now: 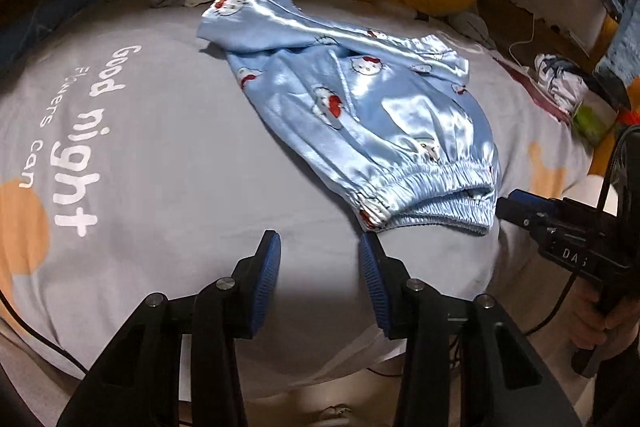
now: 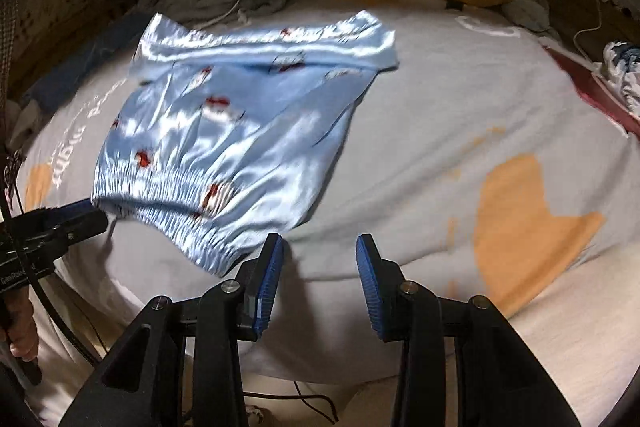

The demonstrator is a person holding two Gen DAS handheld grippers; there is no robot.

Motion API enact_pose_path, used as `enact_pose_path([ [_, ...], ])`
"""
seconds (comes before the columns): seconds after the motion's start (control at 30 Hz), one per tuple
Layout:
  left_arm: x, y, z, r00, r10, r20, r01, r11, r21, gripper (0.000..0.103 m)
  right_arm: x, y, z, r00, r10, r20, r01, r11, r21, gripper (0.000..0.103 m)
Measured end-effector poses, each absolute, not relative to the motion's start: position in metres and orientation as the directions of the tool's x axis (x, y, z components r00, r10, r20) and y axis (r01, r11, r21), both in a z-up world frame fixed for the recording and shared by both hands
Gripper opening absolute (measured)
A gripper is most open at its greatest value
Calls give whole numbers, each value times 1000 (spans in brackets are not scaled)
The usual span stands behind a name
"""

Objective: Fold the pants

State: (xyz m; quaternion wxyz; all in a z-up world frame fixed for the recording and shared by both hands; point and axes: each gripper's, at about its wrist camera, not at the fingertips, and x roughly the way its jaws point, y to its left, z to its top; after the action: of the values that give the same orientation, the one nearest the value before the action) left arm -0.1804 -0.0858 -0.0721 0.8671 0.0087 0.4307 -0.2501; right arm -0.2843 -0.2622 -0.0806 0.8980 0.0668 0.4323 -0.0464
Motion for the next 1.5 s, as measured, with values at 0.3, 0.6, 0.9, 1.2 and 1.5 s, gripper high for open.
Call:
enact_pose_path([
  [0.3,-176,-92,-75,541,-381,-750,434,890,-139,40,-281,-242,-88,608,-31,-793,76,997,20,39],
  [0.6,-175,-92,-56,591,-418,-690,458,878,-139,39,-277,-235,-59,704,-27,-710,24,1000,-14,39],
  [0.9,-183,-102,-74,577,-307,-757,550,831,82,40,-275,-219,-76,600,-79,-796,-226,938,-264,41],
  [1.2,-174,-102,-69,592,-302,-747,554,826,105,40,-291,-163,-97,755,-275,-595,-361,583,-728,52],
  [1.5,-198,-114,-50,706,-313,-635,690,507,517,41,-312,-150,-118,850,-254,-462,-387,294,-874,53],
])
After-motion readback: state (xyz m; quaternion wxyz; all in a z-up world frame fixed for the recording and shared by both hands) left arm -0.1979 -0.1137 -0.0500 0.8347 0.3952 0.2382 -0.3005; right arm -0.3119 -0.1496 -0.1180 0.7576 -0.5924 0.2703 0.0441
